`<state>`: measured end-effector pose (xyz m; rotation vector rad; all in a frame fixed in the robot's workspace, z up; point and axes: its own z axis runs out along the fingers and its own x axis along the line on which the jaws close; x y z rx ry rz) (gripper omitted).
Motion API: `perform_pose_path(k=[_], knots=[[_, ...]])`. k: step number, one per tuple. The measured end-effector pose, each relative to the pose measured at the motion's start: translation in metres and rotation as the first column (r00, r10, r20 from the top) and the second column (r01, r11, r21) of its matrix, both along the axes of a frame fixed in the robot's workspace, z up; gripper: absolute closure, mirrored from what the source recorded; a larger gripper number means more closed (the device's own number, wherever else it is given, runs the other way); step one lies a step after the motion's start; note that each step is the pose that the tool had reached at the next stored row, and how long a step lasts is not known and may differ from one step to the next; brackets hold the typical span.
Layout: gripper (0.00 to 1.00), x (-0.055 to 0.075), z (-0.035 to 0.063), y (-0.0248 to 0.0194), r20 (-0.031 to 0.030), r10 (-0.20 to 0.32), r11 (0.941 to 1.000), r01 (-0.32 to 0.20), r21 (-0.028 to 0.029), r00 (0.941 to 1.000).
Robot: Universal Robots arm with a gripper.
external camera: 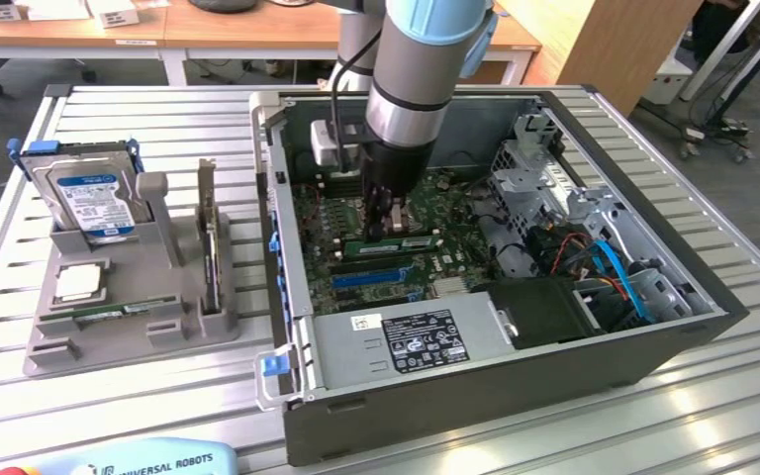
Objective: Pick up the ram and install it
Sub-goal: 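Press down the ram until it locks into place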
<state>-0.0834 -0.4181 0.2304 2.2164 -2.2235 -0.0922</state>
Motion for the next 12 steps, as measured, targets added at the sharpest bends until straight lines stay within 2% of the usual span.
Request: perform_pose_path(k=[12], knots=[[0.9, -0.0001, -0.0022, -0.0001, -0.0003, 0.0, 1.0, 0.0, -0.0004, 1.0]])
